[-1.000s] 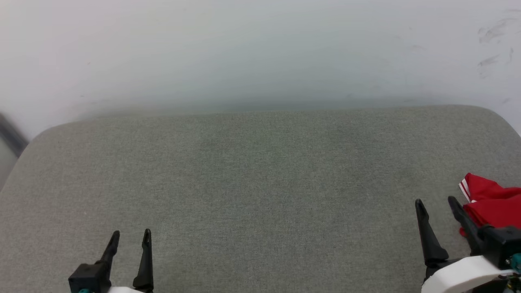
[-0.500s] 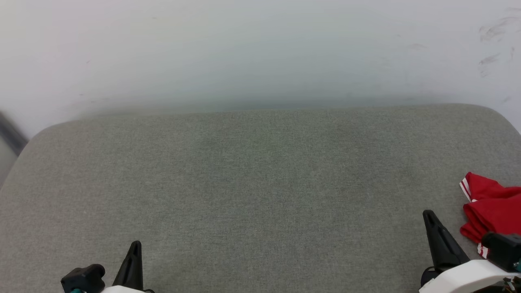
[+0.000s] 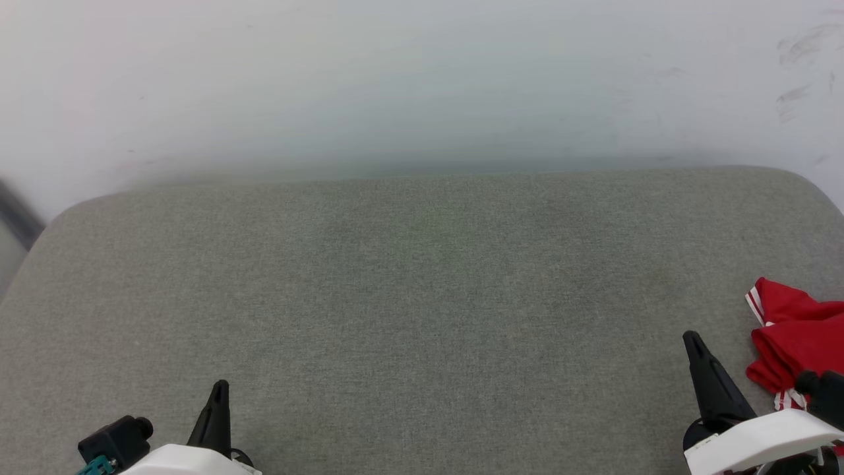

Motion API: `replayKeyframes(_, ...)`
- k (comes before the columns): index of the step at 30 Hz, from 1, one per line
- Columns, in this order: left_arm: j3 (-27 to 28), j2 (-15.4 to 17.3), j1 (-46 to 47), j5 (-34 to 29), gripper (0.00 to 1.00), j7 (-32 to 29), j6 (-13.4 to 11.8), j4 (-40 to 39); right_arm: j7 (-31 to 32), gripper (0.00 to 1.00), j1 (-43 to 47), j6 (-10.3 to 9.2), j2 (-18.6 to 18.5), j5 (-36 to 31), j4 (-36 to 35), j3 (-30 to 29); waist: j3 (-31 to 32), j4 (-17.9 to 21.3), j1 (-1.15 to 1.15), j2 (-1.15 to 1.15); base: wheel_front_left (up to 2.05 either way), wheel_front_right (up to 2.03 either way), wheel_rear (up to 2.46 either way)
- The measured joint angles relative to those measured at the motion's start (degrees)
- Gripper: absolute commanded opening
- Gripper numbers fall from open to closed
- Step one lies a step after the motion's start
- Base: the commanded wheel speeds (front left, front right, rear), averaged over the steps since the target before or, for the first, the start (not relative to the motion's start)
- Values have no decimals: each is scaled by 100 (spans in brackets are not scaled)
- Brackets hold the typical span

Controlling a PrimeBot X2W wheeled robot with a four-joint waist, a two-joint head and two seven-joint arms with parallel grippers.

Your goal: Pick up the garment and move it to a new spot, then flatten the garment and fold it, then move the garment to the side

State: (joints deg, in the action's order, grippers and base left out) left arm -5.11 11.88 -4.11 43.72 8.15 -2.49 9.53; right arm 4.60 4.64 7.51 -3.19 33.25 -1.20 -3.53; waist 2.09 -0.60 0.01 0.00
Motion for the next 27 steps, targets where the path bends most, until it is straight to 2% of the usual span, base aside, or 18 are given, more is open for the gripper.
replayKeyframes(27, 410, -323, 347, 1775, 0, -530, 357, 168, 15, 0, -366, -1, -22, 2187, 554, -53, -62, 16, 0, 0, 0, 0, 0)
